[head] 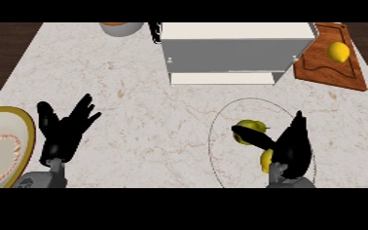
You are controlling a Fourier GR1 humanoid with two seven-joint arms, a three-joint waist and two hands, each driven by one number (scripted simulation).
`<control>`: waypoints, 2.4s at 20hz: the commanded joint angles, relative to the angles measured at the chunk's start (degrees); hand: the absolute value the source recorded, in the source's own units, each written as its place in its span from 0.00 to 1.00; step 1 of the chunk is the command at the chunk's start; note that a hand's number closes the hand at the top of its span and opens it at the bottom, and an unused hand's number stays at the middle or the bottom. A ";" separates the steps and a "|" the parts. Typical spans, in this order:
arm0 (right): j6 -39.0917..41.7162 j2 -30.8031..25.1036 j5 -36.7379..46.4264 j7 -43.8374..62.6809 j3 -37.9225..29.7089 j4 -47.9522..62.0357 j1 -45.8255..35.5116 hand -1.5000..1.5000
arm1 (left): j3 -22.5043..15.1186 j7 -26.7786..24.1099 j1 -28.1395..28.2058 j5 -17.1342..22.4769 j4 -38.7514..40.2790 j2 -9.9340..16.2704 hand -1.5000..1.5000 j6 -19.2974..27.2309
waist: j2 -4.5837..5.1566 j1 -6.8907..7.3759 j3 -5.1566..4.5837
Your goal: Pick the pear from the placemat and place it in the tiered shelf
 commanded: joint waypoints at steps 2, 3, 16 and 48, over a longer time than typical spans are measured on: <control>-2.99 -0.01 -0.22 7.44 -1.44 3.18 -0.51 0.00 | 0.87 -0.01 0.83 -0.26 0.59 0.05 0.50 -0.44 | 0.30 -0.26 -0.02; -0.86 -0.01 -0.37 8.69 -3.02 6.46 -5.72 0.00 | -0.55 0.72 -1.64 -1.99 2.49 -2.07 0.50 1.96 | 0.43 -0.20 -0.03; -3.62 -0.04 -9.89 -3.83 2.23 16.14 -9.21 1.00 | 3.68 -3.41 1.99 -0.51 4.12 0.04 0.50 -4.79 | 0.34 -0.25 -0.03; 34.41 -0.05 -13.30 7.73 12.91 -14.84 -57.28 1.00 | 3.66 2.22 1.84 -1.36 -1.53 -0.79 0.50 -2.86 | -0.22 -0.55 -0.11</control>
